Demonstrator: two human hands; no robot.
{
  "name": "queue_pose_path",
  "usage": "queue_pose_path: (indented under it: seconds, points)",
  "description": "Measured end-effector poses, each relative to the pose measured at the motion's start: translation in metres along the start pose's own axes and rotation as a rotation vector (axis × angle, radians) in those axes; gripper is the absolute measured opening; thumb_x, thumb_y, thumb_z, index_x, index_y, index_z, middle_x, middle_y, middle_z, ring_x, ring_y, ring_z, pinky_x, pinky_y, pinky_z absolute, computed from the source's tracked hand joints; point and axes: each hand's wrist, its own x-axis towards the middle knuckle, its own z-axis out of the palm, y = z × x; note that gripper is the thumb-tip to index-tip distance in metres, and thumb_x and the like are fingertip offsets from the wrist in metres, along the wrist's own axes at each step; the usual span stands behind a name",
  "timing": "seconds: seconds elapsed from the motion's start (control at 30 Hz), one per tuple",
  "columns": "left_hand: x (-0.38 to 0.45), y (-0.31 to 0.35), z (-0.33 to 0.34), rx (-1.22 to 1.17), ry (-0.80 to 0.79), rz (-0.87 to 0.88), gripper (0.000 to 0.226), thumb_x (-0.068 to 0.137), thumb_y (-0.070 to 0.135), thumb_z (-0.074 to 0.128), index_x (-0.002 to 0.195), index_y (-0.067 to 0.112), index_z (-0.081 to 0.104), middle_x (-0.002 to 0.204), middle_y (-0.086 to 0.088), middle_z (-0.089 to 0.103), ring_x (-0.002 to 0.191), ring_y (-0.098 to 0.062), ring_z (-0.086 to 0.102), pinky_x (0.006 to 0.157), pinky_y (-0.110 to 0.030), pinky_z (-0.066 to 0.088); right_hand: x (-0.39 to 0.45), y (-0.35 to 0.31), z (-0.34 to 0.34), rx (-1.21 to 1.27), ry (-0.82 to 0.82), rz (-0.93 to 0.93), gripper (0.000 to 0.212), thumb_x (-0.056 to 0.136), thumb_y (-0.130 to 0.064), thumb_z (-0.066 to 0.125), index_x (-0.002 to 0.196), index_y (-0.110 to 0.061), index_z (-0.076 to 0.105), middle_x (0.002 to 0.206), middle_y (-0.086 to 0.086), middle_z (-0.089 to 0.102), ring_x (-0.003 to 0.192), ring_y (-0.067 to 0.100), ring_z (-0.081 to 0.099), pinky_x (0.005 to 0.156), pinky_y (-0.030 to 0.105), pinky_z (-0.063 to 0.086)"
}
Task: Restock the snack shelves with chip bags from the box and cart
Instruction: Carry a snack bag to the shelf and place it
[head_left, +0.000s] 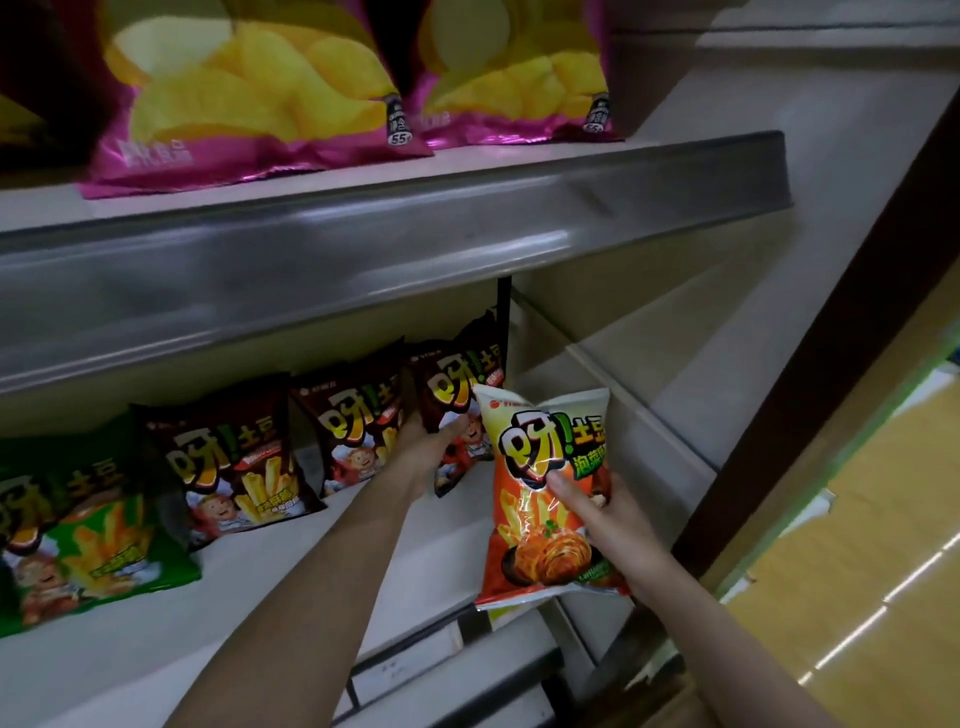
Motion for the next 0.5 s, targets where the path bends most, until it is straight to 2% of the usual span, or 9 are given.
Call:
queue_pose_path:
  seconds: [0.07, 0.1, 0.2, 0.27, 0.33, 0.4, 0.47, 0.5]
  points:
    - [0.010, -0.002, 0.005, 0.022, 0.013, -0.003, 0.057, 0.091, 0.019, 0.066, 0.142, 0.011, 0.043, 0.132, -0.004, 0.056, 0.117, -0.017, 0.055, 0.089, -0.028, 0.046, 0.005, 0.003, -0.005, -0.003, -0.007, 0.008, 0.052, 0.077, -0.045, 0.072, 0.123, -0.029, 0.054, 0.108, -0.004, 0.072, 0.097, 0.014, 0.071, 0.087, 0.037, 0.057]
    - [0.016, -0.007, 0.006, 0.047, 0.020, -0.008, 0.061, 0.090, 0.022, 0.067, 0.144, 0.012, 0.041, 0.136, -0.005, 0.054, 0.120, -0.020, 0.054, 0.091, -0.029, 0.046, 0.007, 0.005, -0.006, -0.009, -0.013, 0.011, 0.056, 0.075, -0.048, 0.072, 0.125, -0.028, 0.054, 0.108, -0.004, 0.073, 0.098, 0.014, 0.071, 0.091, 0.041, 0.056]
    - [0.024, -0.021, 0.008, 0.169, 0.079, -0.052, 0.063, 0.091, 0.035, 0.063, 0.145, 0.015, 0.036, 0.139, -0.006, 0.052, 0.124, -0.030, 0.052, 0.101, -0.046, 0.047, 0.012, 0.010, -0.008, -0.020, -0.054, 0.009, 0.061, 0.074, -0.054, 0.075, 0.126, -0.027, 0.056, 0.108, -0.005, 0.074, 0.098, 0.013, 0.071, 0.093, 0.044, 0.055]
    - [0.032, -0.030, 0.006, 0.255, 0.109, -0.075, 0.067, 0.090, 0.048, 0.058, 0.144, 0.013, 0.037, 0.136, -0.010, 0.054, 0.119, -0.034, 0.055, 0.097, -0.051, 0.048, 0.013, 0.009, -0.004, -0.031, -0.075, 0.003, 0.058, 0.075, -0.051, 0.073, 0.125, -0.027, 0.056, 0.106, -0.006, 0.074, 0.096, 0.012, 0.071, 0.090, 0.041, 0.056]
    - [0.040, -0.034, 0.004, 0.333, 0.113, -0.125, 0.075, 0.085, 0.060, 0.053, 0.139, 0.008, 0.043, 0.130, -0.017, 0.058, 0.112, -0.036, 0.058, 0.092, -0.049, 0.052, 0.016, 0.007, -0.002, -0.027, -0.102, -0.019, 0.055, 0.076, -0.047, 0.072, 0.124, -0.026, 0.057, 0.105, -0.007, 0.074, 0.093, 0.010, 0.072, 0.083, 0.032, 0.058]
    - [0.035, -0.028, 0.002, 0.419, 0.094, -0.133, 0.063, 0.092, 0.052, 0.051, 0.133, 0.005, 0.048, 0.119, -0.021, 0.062, 0.100, -0.034, 0.062, 0.083, -0.040, 0.054, 0.018, 0.003, 0.001, -0.036, -0.128, -0.036, 0.054, 0.078, -0.048, 0.073, 0.125, -0.025, 0.057, 0.105, -0.008, 0.074, 0.093, 0.009, 0.072, 0.079, 0.027, 0.058]
    - [0.018, -0.015, 0.000, 0.435, 0.081, -0.078, 0.051, 0.097, 0.042, 0.048, 0.131, 0.004, 0.050, 0.111, -0.022, 0.064, 0.086, -0.028, 0.062, 0.070, -0.032, 0.049, 0.019, -0.001, 0.007, -0.033, -0.148, -0.049, 0.059, 0.077, -0.051, 0.075, 0.126, -0.025, 0.056, 0.108, -0.007, 0.074, 0.097, 0.010, 0.071, 0.084, 0.031, 0.058]
    - [0.006, -0.009, -0.004, 0.420, 0.097, -0.036, 0.047, 0.099, 0.041, 0.045, 0.131, 0.007, 0.050, 0.112, -0.020, 0.064, 0.086, -0.027, 0.062, 0.069, -0.029, 0.049, 0.019, -0.003, 0.011, -0.030, -0.162, -0.042, 0.063, 0.074, -0.055, 0.077, 0.127, -0.026, 0.056, 0.110, -0.005, 0.073, 0.098, 0.012, 0.071, 0.087, 0.036, 0.057]
